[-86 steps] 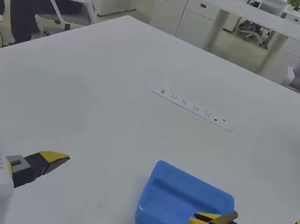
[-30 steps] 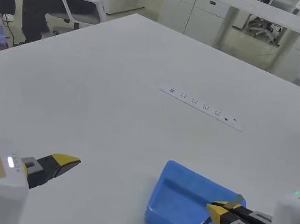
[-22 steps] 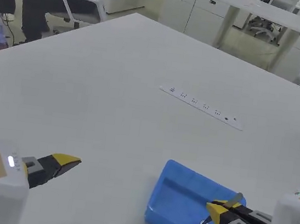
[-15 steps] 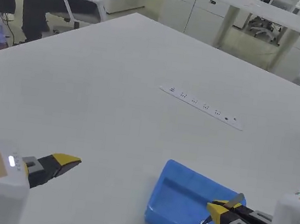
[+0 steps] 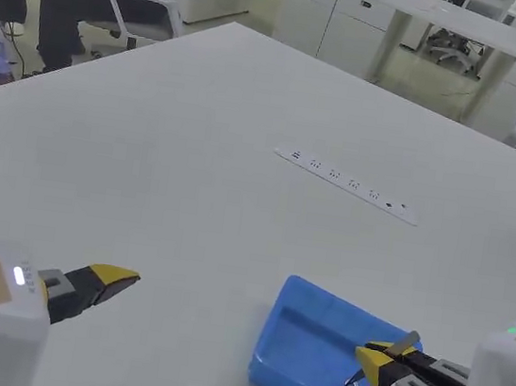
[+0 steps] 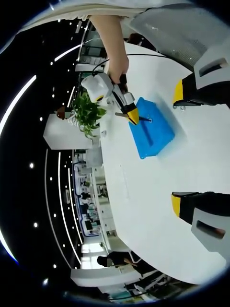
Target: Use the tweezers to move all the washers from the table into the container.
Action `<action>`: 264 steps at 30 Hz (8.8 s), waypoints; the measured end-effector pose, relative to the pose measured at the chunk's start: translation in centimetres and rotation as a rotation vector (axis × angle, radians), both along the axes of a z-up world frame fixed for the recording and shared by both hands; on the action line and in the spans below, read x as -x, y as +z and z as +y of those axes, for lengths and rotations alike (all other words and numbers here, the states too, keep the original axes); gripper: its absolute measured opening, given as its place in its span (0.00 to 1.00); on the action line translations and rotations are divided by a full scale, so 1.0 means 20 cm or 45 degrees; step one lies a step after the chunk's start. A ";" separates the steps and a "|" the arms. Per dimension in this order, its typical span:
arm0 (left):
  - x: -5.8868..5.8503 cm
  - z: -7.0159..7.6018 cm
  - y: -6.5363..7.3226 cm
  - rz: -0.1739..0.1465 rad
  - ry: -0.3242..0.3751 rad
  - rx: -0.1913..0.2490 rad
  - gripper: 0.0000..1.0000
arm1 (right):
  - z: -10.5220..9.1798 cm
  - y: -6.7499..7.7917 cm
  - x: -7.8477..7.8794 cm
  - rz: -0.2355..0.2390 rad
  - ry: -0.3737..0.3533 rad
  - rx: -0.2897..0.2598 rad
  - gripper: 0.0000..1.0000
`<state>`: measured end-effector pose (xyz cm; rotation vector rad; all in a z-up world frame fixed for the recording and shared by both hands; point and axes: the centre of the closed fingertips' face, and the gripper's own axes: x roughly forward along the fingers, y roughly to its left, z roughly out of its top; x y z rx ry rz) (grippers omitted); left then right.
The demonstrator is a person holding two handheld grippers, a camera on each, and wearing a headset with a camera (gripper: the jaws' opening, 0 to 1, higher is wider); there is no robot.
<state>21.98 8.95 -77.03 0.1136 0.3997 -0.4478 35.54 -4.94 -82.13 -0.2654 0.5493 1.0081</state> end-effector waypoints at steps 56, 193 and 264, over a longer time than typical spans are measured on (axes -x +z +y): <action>0.00 -0.01 -0.01 0.004 -0.018 -0.011 0.73 | 0.06 0.26 0.33 -0.017 0.108 -0.149 0.04; 0.00 0.00 0.01 -0.011 -0.010 0.033 0.74 | 0.11 0.28 0.21 0.016 0.111 -0.157 0.03; -0.01 0.00 0.02 -0.013 0.009 0.090 0.84 | 0.14 -0.08 0.01 0.140 0.138 0.093 0.04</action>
